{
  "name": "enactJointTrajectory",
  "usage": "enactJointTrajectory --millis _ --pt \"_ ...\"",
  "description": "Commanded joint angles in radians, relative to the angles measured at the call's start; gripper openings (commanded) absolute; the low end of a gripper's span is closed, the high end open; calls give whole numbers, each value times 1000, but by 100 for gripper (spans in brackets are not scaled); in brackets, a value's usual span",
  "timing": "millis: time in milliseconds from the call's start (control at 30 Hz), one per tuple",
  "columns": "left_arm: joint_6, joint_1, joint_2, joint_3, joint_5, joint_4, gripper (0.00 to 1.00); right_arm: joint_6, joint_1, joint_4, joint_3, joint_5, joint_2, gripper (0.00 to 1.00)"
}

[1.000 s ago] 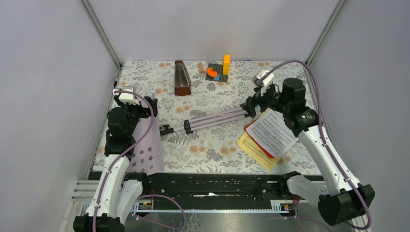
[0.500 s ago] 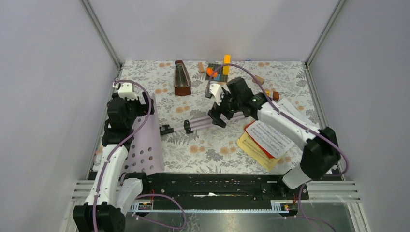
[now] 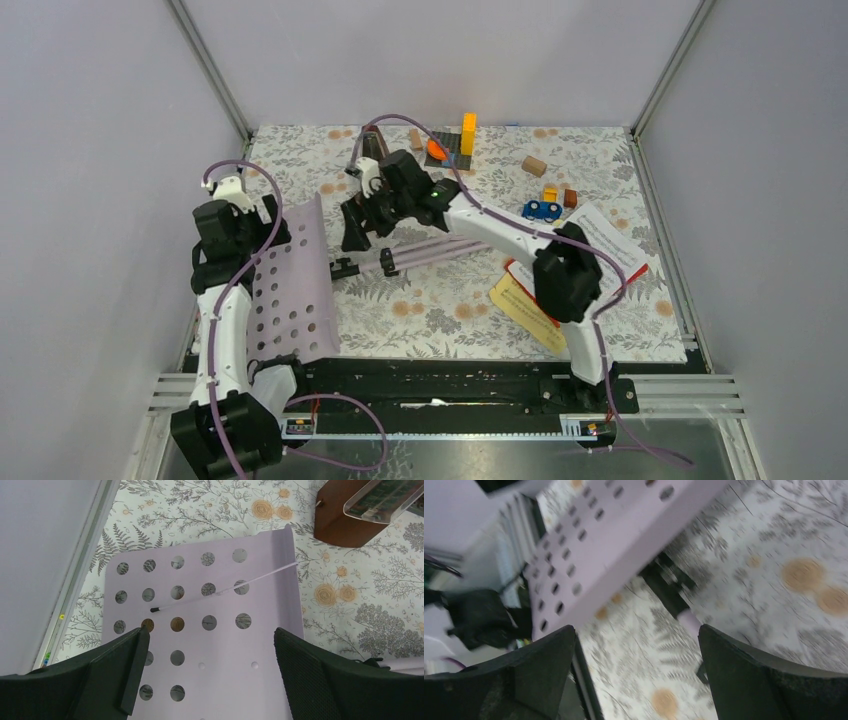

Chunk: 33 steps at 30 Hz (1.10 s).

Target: Set up the instrument practice props

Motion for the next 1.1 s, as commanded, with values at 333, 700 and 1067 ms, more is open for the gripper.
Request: enactJointTrajectory --millis 333,700,1067 --pt "-26 26 -4 78 38 37 99 379 3 8 516 -137 418 100" --pt "-6 26 -60 56 26 67 99 480 19 49 660 -144 602 100" --pt "5 26 -100 36 17 75 99 724 30 303 685 -223 690 74"
